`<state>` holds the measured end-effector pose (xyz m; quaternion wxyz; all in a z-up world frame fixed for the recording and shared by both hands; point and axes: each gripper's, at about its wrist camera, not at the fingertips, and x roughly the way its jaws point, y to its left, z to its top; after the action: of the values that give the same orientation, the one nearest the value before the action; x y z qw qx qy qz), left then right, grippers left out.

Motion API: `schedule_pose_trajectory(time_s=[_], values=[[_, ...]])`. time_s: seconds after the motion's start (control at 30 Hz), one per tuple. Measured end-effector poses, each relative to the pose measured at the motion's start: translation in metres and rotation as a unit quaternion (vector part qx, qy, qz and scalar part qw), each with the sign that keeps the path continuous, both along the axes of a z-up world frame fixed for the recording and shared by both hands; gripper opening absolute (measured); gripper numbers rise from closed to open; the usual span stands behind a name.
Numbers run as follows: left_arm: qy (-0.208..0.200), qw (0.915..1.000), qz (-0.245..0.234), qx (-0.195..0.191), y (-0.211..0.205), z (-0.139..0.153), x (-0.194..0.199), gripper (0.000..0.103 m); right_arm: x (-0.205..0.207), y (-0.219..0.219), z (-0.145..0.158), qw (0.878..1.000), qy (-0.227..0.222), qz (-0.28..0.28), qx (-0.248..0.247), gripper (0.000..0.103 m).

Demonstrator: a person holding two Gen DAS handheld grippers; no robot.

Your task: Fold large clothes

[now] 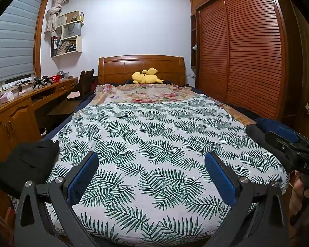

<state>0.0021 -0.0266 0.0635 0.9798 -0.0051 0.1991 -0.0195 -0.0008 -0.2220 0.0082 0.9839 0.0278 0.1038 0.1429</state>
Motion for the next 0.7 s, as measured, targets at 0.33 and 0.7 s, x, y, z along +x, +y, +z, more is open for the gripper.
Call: schedule_pose_trajectory(time_s=[0.33,0.7], values=[[0.002,1.0,-0.001,-0.001,-0.0005,0.0002,0.0004,0.103,0.0001,-0.0017,-0.0005,1.0,0.002,-0.001,0.0,0.089],[0.003,1.0,0.0,-0.004,-0.0013,0.0011,0.0005,0.103,-0.0015,-0.0035,0.0014,1.0,0.0,-0.002,0.003,0.089]])
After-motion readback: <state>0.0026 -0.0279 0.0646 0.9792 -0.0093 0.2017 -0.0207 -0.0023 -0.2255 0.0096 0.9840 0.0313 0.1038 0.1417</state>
